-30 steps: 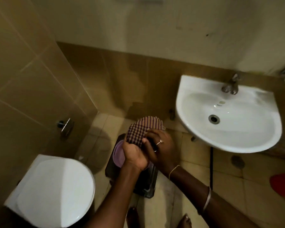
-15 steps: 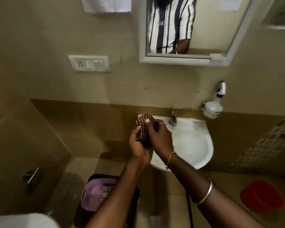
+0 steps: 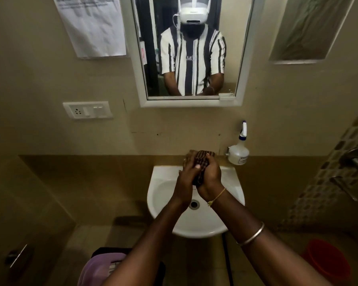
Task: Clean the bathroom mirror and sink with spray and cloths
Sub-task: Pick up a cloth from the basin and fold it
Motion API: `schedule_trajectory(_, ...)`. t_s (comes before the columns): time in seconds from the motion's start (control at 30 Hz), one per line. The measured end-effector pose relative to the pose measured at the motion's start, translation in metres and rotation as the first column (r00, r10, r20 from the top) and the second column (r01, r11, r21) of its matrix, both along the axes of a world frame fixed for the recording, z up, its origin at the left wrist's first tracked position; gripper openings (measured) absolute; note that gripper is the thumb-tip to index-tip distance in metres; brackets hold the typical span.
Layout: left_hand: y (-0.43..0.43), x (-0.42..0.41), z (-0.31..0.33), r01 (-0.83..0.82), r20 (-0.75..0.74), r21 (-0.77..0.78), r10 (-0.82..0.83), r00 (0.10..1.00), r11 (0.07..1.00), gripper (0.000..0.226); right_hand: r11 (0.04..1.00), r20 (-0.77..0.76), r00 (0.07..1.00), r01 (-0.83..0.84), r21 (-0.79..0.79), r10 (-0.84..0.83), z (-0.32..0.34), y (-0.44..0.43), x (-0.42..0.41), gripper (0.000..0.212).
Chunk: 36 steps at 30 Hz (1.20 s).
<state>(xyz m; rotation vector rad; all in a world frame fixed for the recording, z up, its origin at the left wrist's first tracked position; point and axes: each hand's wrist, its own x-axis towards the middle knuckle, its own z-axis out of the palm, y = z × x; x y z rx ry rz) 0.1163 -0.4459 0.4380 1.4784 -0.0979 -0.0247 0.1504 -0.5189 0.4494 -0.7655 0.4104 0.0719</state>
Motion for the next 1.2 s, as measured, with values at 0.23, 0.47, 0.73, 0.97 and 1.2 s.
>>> schedule_trajectory(0.23,-0.011,0.008,0.021,-0.302,-0.349,-0.046,0.268,0.898,0.952,0.017,0.995,0.071,0.993,0.086,0.045,-0.089,0.006,-0.024,0.006,0.037)
schedule_trajectory(0.47,-0.003,0.026,0.031,-0.21,-0.532,-0.399,-0.039,0.846,0.893,0.054,0.997,0.144,0.99,0.015,-0.081,-0.003,0.005,-0.019,0.003,0.041)
schedule_trajectory(0.73,0.014,0.04,0.033,-0.162,-0.481,-0.638,-0.225,0.847,0.753,0.065,0.999,0.182,0.983,0.01,-0.033,-0.003,0.014,0.0,0.003,0.04)
schedule_trajectory(0.97,0.036,0.049,0.026,-0.168,-0.388,-0.783,-0.259,0.885,0.599,0.04,0.98,0.192,0.964,0.168,0.105,-0.186,0.02,-0.002,0.016,0.037)
schedule_trajectory(1.2,0.053,0.05,0.009,-0.18,-0.359,-0.848,-0.291,0.887,0.498,0.039,0.965,0.188,0.954,0.204,0.163,-0.233,0.024,-0.007,0.021,0.045)
